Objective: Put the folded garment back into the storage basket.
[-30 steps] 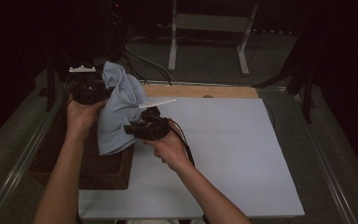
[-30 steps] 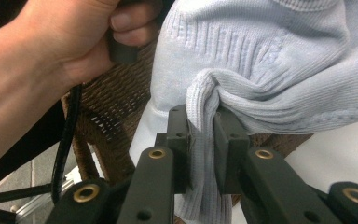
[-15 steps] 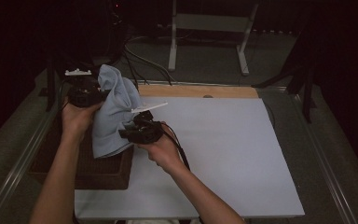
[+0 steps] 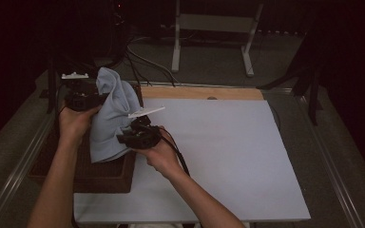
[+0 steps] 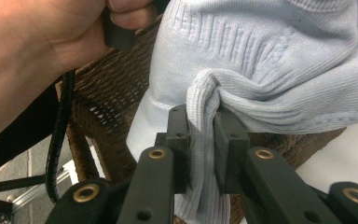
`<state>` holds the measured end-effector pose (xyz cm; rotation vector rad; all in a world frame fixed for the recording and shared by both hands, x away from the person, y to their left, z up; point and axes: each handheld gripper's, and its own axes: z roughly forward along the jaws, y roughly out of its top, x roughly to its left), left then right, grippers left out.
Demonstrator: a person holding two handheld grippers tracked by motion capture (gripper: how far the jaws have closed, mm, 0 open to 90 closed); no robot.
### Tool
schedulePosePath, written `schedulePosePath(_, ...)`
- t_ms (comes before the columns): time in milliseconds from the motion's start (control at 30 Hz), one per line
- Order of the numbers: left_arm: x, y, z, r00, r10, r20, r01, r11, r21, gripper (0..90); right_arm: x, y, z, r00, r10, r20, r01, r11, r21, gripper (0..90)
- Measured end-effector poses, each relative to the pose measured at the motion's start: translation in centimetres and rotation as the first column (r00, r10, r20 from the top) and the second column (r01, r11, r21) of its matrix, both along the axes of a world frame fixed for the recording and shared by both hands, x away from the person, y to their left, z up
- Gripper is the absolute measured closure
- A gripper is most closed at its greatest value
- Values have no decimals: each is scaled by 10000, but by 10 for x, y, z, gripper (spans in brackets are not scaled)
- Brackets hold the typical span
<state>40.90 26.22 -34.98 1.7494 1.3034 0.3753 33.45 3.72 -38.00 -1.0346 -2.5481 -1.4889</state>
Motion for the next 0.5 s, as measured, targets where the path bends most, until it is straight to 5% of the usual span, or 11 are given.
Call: schedulePosePath(500, -5, 11, -2, 9999, 114, -56, -112, 9996, 269, 803, -4, 15, -7, 9999, 156, -24, -156, 9998, -94, 790)
